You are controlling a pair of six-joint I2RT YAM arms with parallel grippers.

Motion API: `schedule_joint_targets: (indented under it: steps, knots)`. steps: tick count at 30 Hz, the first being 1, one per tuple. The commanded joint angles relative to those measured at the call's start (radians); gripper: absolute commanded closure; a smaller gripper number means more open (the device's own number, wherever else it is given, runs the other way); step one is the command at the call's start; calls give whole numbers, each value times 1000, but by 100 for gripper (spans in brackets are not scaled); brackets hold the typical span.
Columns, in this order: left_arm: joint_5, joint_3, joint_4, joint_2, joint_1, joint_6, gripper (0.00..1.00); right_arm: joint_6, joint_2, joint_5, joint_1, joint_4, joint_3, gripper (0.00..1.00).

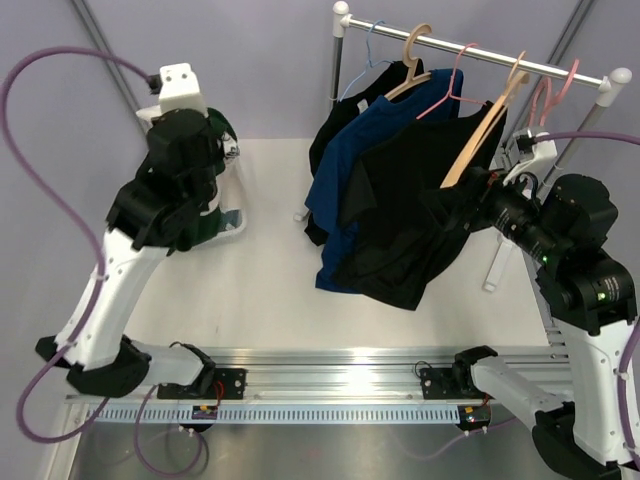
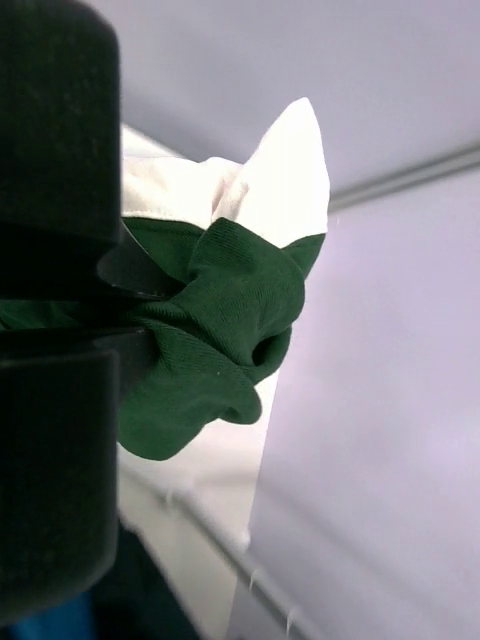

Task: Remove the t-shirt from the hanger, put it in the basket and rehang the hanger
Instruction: Place the T-shirt in the bin.

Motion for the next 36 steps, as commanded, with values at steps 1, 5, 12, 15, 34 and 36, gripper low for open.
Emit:
schedule_joint_targets:
  steps: [1, 5, 12, 15, 34, 36]
  knots:
    - [55, 88, 159, 104, 83, 124, 100, 19, 4, 26, 65, 117, -30, 1]
    - [169, 73, 174, 163, 233, 84, 100, -18, 136, 202, 179, 103, -2, 1]
    - [463, -57, 289, 140, 474, 47, 100, -110, 208, 566, 537, 115, 7, 0]
    - [503, -143, 360, 131, 538, 1, 100, -102, 168, 575, 593, 210, -120, 1]
    - [-30, -369, 440, 357, 626, 32, 100, -65, 9, 643, 848, 321, -427, 1]
    - [-47, -357, 440, 380, 624, 45, 100, -65, -16, 646, 848, 328, -442, 1]
